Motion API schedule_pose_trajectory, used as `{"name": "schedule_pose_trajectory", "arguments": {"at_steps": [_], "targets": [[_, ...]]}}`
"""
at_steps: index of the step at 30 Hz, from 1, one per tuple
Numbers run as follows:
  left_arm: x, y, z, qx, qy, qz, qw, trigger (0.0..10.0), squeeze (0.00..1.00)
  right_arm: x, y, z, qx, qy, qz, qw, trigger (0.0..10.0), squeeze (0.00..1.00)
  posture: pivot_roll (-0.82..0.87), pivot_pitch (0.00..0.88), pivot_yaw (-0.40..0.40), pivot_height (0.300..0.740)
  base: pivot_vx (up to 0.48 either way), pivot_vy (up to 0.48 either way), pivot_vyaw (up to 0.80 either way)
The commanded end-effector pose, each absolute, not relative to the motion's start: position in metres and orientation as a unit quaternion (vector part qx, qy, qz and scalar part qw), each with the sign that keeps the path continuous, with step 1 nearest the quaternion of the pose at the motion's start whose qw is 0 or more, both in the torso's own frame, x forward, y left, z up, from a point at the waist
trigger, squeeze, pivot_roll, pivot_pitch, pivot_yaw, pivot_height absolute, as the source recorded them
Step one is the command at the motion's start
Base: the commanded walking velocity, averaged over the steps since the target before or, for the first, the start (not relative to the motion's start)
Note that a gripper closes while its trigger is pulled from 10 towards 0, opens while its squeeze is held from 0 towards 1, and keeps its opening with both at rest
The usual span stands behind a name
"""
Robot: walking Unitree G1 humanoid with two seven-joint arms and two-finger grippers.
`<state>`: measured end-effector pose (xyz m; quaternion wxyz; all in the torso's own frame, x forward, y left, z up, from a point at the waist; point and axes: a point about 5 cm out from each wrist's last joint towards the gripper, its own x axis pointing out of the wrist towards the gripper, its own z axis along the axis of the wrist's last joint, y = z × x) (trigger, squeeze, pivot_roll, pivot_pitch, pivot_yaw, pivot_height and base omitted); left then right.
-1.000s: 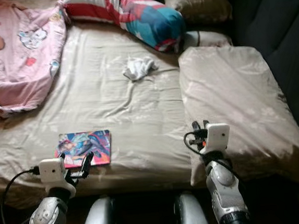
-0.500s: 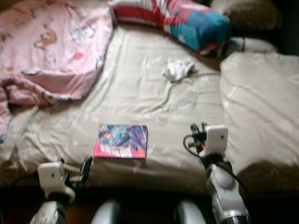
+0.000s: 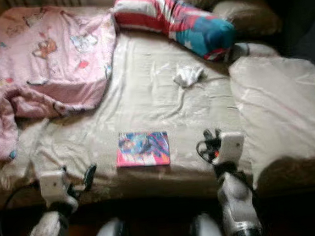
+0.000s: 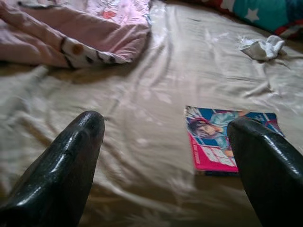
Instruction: Clean up the room
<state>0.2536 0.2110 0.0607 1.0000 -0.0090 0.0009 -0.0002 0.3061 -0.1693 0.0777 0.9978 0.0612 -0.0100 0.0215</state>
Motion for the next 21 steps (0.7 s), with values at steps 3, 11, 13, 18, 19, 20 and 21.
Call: {"name": "schedule_pose_trajectory", "arguments": {"at_steps": [3,11,13,18,19,20,21], "targets": [[0.2528,0.2088,0.058,-0.015,0.006,-0.002,1.0,10.0,0.0,0.305,-0.174,0.0751,0.063,-0.002,0.012,0.998,10.0,0.0,0.1,0.209,-0.035,0.734,0.0,0.296,0.0],[0.2531,0.2102,0.059,-0.014,0.005,0.0,1.0,10.0,0.0,0.3058,-0.1717,0.0751,0.069,-0.003,0.011,0.998,10.0,0.0,0.1,0.214,-0.031,0.74,0.0,0.295,0.0],[0.2533,0.2108,0.0594,-0.013,0.004,0.0,1.0,10.0,0.0,0.306,-0.1713,0.0754,0.07,-0.004,0.01,0.997,10.0,0.0,0.1,0.215,-0.029,0.74,0.0,0.296,0.0],[0.2539,0.2107,0.0601,-0.014,0.003,0.0,1.0,10.0,0.0,0.3067,-0.1699,0.0744,0.067,0.001,0.013,0.998,10.0,0.0,0.1,0.218,-0.028,0.74,0.0,0.293,0.0],[0.2543,0.2103,0.0605,-0.014,0.003,0.0,1.0,10.0,0.0,0.3068,-0.169,0.0729,0.065,0.006,0.014,0.998,10.0,0.0,0.1,0.218,-0.028,0.74,0.0,0.296,0.0],[0.2545,0.2103,0.0606,-0.015,0.003,0.0,1.0,10.0,0.0,0.3069,-0.1689,0.0731,0.067,0.005,0.014,0.998,10.0,0.0,0.1,0.218,-0.028,0.74,0.0,0.307,0.0],[0.2545,0.2103,0.0606,-0.015,0.003,0.0,1.0,10.0,0.0,0.3069,-0.1689,0.0731,0.067,0.005,0.014,0.998,10.0,0.0,0.1,0.218,-0.028,0.74,0.0,0.307,0.0]]}}
